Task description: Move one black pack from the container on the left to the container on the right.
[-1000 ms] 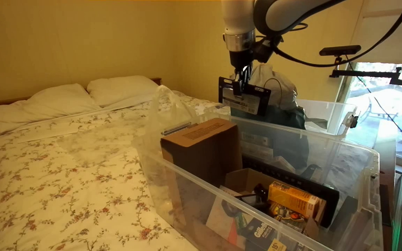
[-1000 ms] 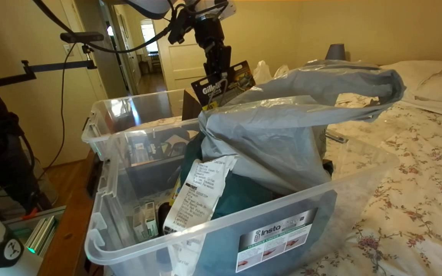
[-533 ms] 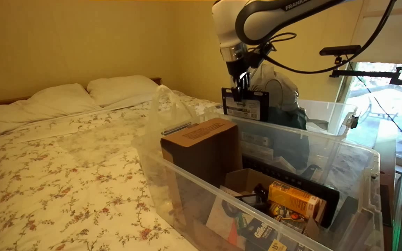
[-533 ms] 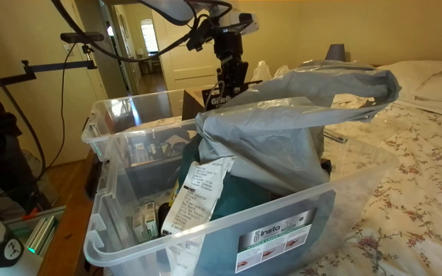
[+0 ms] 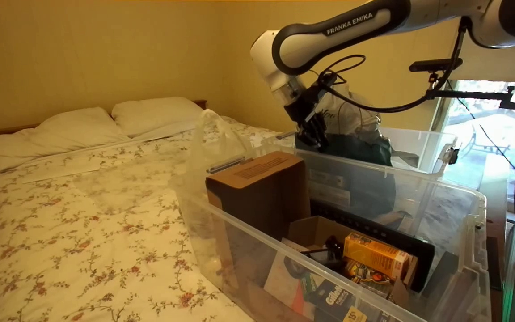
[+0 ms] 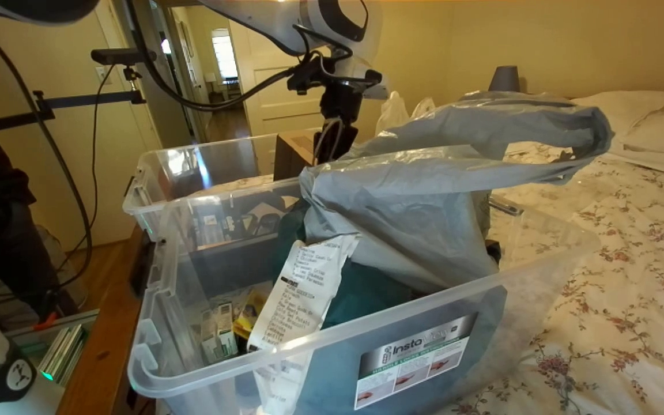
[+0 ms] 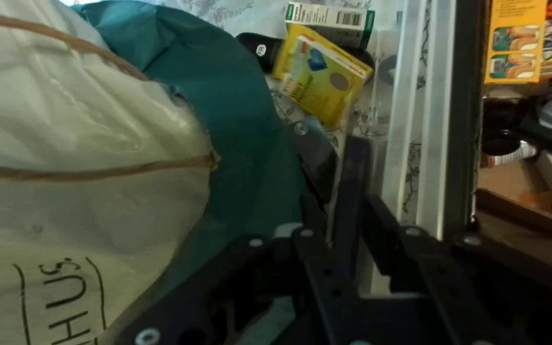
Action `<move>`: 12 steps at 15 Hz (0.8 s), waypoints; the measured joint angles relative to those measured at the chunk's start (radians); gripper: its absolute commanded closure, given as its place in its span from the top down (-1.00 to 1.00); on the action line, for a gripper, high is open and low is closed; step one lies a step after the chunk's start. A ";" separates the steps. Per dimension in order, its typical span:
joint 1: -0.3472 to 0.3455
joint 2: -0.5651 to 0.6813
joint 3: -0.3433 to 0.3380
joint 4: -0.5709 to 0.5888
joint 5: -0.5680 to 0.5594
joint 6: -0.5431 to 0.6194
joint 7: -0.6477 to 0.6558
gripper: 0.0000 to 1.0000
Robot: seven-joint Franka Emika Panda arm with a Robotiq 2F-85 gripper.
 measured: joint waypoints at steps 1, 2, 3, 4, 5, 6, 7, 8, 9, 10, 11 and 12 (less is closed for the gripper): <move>0.003 0.006 0.000 0.022 0.007 -0.016 -0.001 0.35; 0.004 0.006 0.000 0.044 0.018 -0.023 -0.001 0.52; 0.004 0.000 0.000 0.068 0.034 -0.024 -0.001 0.65; 0.004 -0.013 0.000 0.090 0.049 -0.024 -0.001 0.80; 0.004 -0.034 0.000 0.107 0.065 -0.024 0.000 0.94; 0.003 -0.062 0.005 0.113 0.082 -0.024 0.000 0.98; 0.001 -0.090 0.012 0.113 0.096 -0.024 -0.002 1.00; 0.002 -0.118 0.022 0.108 0.107 -0.027 -0.009 1.00; 0.003 -0.144 0.034 0.096 0.112 -0.031 -0.019 1.00; 0.009 -0.166 0.046 0.075 0.110 -0.032 -0.033 1.00; 0.017 -0.186 0.056 0.047 0.103 -0.030 -0.041 1.00; 0.029 -0.203 0.065 0.017 0.091 -0.022 -0.044 1.00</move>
